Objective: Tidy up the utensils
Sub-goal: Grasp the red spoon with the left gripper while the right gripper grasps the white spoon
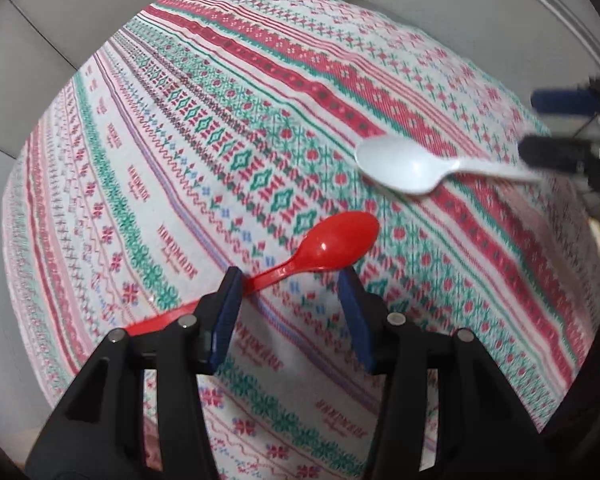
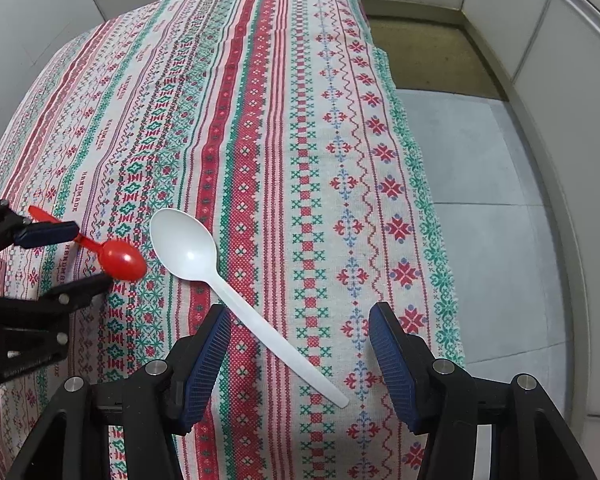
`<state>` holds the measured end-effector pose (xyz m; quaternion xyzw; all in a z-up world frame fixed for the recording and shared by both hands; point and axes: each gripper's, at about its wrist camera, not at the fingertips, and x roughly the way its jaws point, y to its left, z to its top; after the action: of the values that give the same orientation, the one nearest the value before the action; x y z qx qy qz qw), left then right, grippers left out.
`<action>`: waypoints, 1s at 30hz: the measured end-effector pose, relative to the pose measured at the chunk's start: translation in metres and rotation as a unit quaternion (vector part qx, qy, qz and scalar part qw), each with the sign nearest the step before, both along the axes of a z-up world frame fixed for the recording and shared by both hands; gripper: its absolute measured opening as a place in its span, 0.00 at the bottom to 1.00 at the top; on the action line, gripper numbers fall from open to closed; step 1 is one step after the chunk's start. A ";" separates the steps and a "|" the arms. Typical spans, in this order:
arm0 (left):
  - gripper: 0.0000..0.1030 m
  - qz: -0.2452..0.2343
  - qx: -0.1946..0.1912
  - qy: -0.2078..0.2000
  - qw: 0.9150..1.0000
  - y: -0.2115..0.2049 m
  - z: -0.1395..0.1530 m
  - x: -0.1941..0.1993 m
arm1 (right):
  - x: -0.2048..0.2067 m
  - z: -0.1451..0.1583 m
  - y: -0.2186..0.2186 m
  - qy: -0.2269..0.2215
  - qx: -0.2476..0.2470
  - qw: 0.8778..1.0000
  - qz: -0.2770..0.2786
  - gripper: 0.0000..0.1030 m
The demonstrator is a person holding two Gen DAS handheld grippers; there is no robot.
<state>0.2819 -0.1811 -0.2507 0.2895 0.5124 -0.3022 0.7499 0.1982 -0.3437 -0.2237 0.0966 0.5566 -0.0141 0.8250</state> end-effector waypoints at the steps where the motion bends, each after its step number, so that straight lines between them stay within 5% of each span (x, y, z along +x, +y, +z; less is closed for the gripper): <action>1: 0.48 0.001 -0.007 0.005 1.000 0.000 0.000 0.002 | 0.001 -0.001 0.001 0.001 0.002 1.000 0.000 0.58; 3: 0.46 0.002 -0.017 0.010 1.000 -0.002 0.000 0.006 | 0.003 -0.003 0.001 0.002 0.004 1.000 0.000 0.54; 10: 0.09 -0.005 -0.030 0.029 0.999 -0.011 0.000 0.008 | 0.009 -0.012 0.003 0.009 0.013 1.000 0.003 0.40; 23: 0.04 0.083 -0.065 0.039 0.994 0.008 0.012 0.009 | 0.021 -0.016 0.020 0.009 0.016 0.999 0.034 0.32; 30: 0.04 0.089 -0.081 0.021 0.993 0.028 0.032 -0.018 | 0.031 -0.022 0.034 0.022 0.008 0.998 0.066 0.30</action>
<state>0.2644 -0.1533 -0.2188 0.1746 0.5252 -0.2810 0.7841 0.2296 -0.3093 -0.2454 0.0658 0.5800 0.0429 0.8108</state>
